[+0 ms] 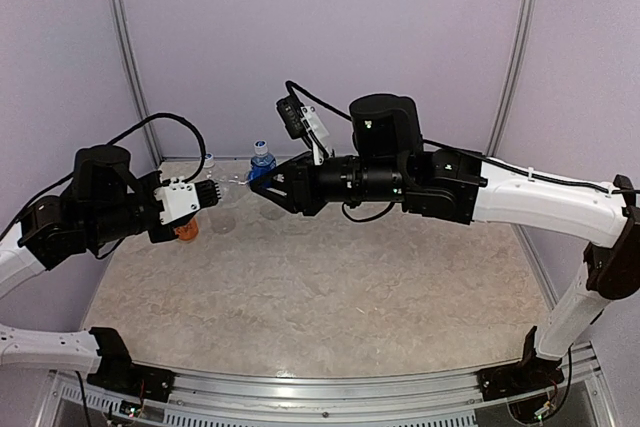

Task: Unscrew the bottle caps

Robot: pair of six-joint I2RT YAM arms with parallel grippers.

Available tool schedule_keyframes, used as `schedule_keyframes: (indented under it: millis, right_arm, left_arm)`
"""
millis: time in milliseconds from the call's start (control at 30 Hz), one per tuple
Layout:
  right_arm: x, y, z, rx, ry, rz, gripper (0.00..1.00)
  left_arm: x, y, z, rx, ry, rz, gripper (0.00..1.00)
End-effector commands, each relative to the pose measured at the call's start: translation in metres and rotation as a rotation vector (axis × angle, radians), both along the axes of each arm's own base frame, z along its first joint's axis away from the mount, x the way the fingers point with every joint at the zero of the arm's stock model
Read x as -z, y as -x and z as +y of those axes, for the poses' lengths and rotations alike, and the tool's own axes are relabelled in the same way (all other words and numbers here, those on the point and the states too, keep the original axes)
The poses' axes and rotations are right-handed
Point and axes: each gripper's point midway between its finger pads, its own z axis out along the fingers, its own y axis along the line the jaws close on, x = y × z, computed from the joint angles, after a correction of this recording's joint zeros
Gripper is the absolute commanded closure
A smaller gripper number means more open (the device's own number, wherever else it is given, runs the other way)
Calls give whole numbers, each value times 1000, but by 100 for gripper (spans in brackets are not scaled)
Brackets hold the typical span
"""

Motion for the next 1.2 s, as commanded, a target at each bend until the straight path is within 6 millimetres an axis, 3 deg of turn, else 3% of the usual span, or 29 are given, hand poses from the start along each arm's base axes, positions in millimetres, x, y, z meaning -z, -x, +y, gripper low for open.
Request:
schedule_keyframes:
  millis: [0, 133, 200, 333, 400, 500, 567, 600, 700, 967, 1067, 1167]
  right_arm:
    - [-6, -2, 6, -16, -23, -2, 73]
    - [-4, -2, 8, -35, -12, -13, 82]
    - [-3, -1, 10, -48, 2, -25, 99]
    - [3, 3, 13, -90, 44, -96, 100]
    - [10, 12, 14, -121, 110, -216, 100]
    - [24, 50, 16, -248, 259, -551, 100]
    - [41, 68, 14, -297, 380, -758, 100]
    - [46, 68, 11, -270, 463, -859, 100]
    - [55, 83, 9, -274, 647, -1124, 100]
    - [50, 81, -4, -103, 1084, -1706, 100]
    - [45, 89, 0, -67, 1092, -1809, 100]
    - [40, 99, 10, -74, 998, -1782, 100]
  left_arm:
    - [4, 4, -4, 29, -8, 12, 75]
    - [10, 11, -5, 58, -15, 38, 75]
    - [13, 16, -6, 82, -18, 55, 76]
    - [15, 37, -9, 157, 0, 153, 76]
    - [16, 60, -12, 224, 20, 264, 76]
    - [20, 91, -13, 301, 29, 423, 78]
    - [25, 103, -11, 331, 14, 490, 79]
    - [27, 109, -10, 343, 8, 515, 80]
    - [34, 116, -7, 356, -19, 559, 80]
    - [53, 126, 1, 363, -99, 647, 80]
    - [53, 125, -1, 363, -96, 646, 80]
    - [49, 123, -3, 359, -79, 631, 80]
